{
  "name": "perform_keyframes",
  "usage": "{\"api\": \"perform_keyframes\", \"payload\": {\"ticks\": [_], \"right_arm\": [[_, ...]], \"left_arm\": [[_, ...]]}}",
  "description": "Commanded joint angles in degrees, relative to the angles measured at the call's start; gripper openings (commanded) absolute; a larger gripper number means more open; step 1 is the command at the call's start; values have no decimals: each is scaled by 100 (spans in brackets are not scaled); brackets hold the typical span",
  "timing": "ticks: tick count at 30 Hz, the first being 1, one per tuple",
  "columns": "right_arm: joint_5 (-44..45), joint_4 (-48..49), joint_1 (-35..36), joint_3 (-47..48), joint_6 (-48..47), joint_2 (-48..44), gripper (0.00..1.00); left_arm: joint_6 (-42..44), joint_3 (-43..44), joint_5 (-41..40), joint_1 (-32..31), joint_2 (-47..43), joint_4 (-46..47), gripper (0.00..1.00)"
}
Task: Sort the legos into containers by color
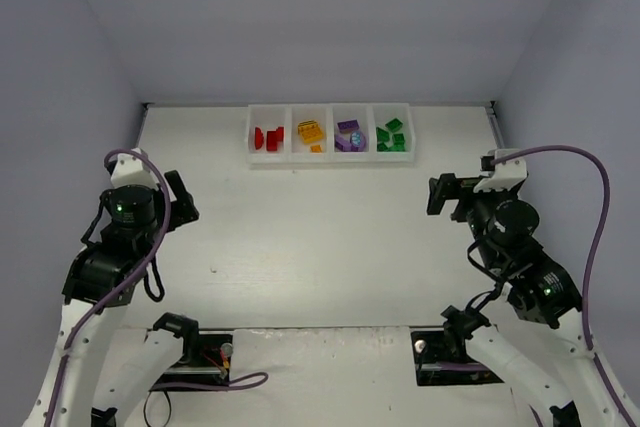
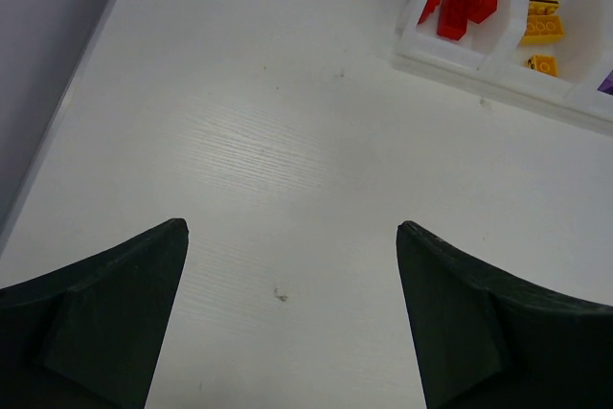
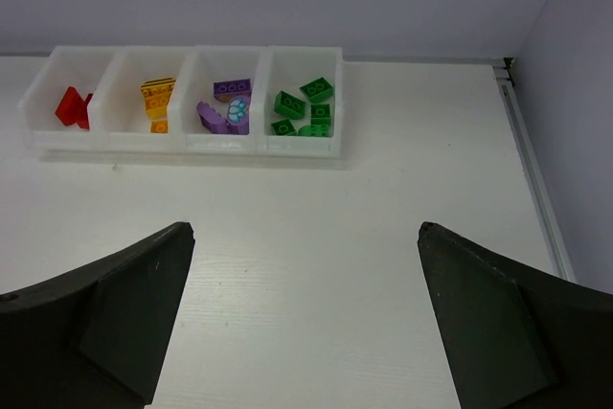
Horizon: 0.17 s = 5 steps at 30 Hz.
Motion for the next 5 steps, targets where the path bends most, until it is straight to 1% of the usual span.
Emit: {"api": "perform_keyframes", "payload": {"ticks": [1, 5], "right_arm": [[105, 213, 32, 183, 36, 223, 100], [0, 160, 32, 175, 28, 285, 100]], "left_arm": [[-197, 148, 143, 31, 187, 300, 83], [-250, 87, 258, 31, 135, 221, 83]]}}
